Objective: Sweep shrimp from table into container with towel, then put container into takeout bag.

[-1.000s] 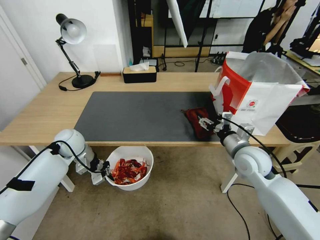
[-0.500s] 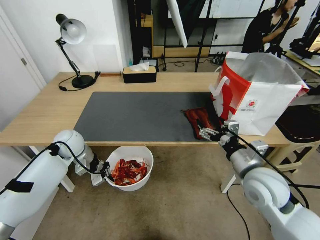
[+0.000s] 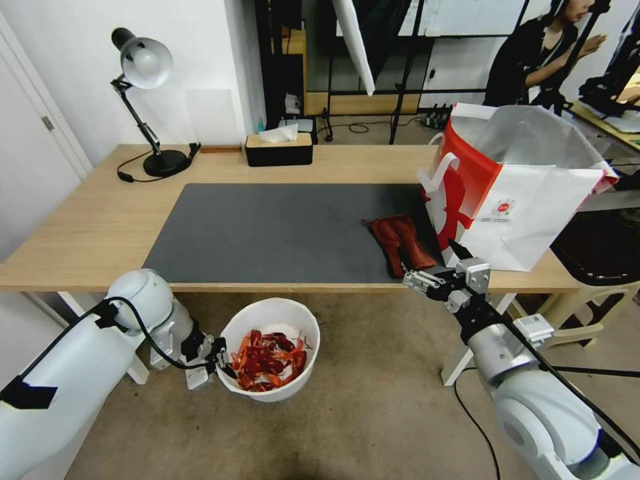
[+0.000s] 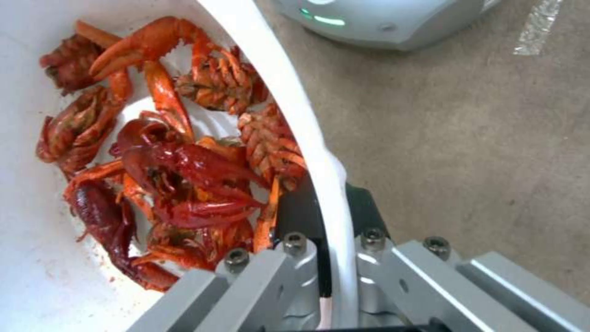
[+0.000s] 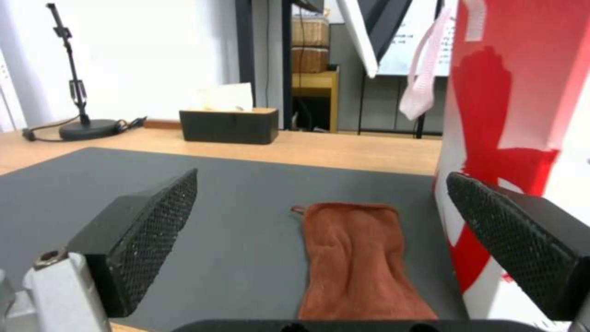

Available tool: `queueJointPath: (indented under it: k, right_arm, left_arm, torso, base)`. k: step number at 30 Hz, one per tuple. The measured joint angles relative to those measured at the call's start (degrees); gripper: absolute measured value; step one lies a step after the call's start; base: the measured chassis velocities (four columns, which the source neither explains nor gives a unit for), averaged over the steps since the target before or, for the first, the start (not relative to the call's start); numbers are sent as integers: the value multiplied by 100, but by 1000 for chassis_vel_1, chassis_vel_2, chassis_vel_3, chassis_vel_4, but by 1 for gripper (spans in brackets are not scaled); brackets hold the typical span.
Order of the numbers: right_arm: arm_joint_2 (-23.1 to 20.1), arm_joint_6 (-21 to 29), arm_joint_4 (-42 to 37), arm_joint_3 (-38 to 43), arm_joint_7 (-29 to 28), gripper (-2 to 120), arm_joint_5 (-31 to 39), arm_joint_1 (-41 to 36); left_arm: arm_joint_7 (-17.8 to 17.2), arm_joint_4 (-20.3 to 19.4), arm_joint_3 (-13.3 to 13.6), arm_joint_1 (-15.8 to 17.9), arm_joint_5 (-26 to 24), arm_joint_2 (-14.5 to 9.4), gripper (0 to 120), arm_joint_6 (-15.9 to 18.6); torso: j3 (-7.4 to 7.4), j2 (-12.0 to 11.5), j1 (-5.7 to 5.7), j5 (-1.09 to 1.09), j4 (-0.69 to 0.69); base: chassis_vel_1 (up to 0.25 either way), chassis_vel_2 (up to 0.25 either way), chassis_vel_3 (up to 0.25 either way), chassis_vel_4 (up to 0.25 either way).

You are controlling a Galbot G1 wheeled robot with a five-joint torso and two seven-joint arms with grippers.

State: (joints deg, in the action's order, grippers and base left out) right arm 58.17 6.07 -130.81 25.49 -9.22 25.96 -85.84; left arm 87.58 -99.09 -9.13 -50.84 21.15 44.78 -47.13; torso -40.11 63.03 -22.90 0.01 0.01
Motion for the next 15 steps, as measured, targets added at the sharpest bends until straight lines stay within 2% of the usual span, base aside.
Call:
queueJointPath:
  k: [7, 8, 12, 15]
  right_arm:
    - [80, -142, 13, 34, 37, 100, -93, -122]
    - [181, -316, 52, 73, 61, 100, -216, -252]
    - [267, -440, 88, 107, 65, 100, -314, -336]
    - [370, -559, 160, 134, 62, 100, -455, -427]
  left_arm:
    - [0, -130, -20, -63, -39, -18, 0, 0]
    - [0, -277, -29, -144, -96, -33, 0, 0]
    - [0, -415, -58, -229, -134, -39, 0, 0]
    - [0, -639, -187, -409, -191, -68, 0, 0]
  torso:
    - [0, 0, 0, -1, -1]
    - [0, 0, -1, -1, -2]
    - [0, 0, -1, -1, -1]
    - [0, 0, -1, -1, 1]
  base:
    - [0, 0, 0, 0]
    - [0, 0, 0, 0]
    - [0, 0, 0, 0]
    - [0, 0, 0, 0]
